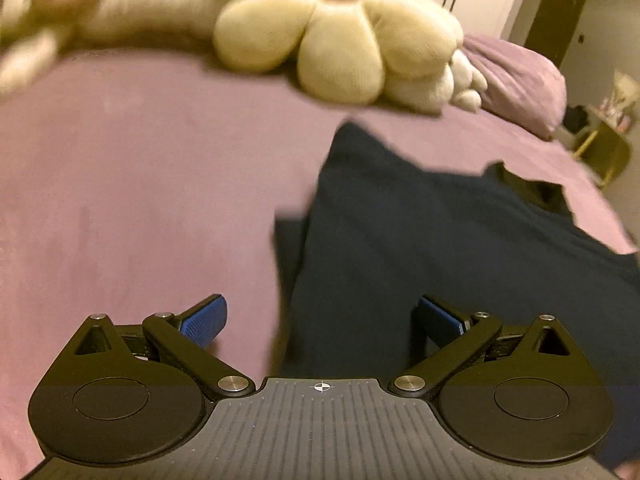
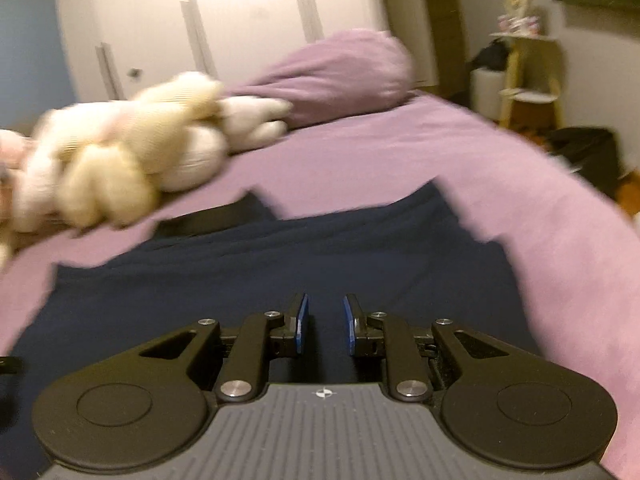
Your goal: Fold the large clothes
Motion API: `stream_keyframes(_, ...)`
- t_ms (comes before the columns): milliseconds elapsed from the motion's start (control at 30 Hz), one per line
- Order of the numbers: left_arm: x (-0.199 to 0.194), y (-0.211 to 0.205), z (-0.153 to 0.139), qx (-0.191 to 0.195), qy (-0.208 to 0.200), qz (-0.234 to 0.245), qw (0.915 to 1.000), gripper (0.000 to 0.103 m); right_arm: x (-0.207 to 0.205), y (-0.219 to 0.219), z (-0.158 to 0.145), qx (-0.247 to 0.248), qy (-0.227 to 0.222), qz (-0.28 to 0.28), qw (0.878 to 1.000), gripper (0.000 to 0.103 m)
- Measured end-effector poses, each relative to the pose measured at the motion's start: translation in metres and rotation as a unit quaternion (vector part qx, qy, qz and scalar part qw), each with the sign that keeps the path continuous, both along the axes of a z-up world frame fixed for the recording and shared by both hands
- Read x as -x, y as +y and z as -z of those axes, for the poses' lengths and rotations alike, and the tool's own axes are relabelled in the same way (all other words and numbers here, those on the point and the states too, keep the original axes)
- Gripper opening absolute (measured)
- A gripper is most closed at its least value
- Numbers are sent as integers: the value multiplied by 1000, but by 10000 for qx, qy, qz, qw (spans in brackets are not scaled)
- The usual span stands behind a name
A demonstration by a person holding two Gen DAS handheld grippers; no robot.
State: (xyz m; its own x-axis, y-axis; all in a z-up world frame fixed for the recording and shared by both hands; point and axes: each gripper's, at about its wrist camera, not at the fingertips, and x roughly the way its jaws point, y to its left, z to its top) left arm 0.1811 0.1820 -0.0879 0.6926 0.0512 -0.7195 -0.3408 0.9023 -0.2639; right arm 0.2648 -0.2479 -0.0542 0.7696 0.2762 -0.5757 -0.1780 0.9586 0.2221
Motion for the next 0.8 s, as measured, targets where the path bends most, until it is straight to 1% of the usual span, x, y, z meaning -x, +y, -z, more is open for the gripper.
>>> stream_keyframes(67,8,10,6,678,9,26,9977,103,18,17,3,-121,46,-203,9997,19)
stream_keyframes(100,8,13,10,1027,-9,55,9947,103,24,25,5,-144,55,-285,9995,19)
stream_keyframes(133,6,15,14,1229,11,71,9924,103,28,33,6,-155,90,-344,9992,19)
stream_keyframes(200,-1,16,23,1530,73,129,9881,101,34,47,8,-219,199,-412,9987,19)
stream_keyframes(233,-4,17,26,1586,87,122,9872,98,35,51,9,-217,219,-444,9985,19)
stream_keyframes(300,-9,21,32,1795,19,112,9837,98,36,58,11,-202,288,-477,9982,19)
stream_keyframes(333,-12,25,35,1951,-24,91,9807,95,36,62,13,-164,344,-491,9981,19)
stream_keyframes(367,-13,26,37,2076,-53,79,9782,86,35,66,15,-102,399,-494,9979,19)
stream_keyframes(400,-14,29,40,2281,-94,98,9735,78,35,70,19,22,437,-491,9978,19)
stream_keyframes(433,-16,31,43,2537,-70,95,9672,74,34,75,22,158,457,-497,9976,19)
stream_keyframes(500,-18,33,42,2669,-70,96,9636,64,34,84,20,395,476,-504,9968,19)
stream_keyframes(567,-18,35,36,2826,-108,167,9590,52,35,92,13,612,504,-521,9955,17)
stream_keyframes(633,-16,40,29,3045,-167,142,9523,46,42,96,3,502,385,-627,9960,14)
stream_keyframes(700,-16,42,20,3127,-264,209,9492,43,50,103,1,553,270,-678,9958,13)
stream_keyframes(733,-16,42,14,3124,-303,253,9491,42,51,106,6,634,337,-676,9951,13)
stream_keyframes(800,-18,37,5,3067,-336,336,9506,42,47,109,22,635,560,-577,9947,13)
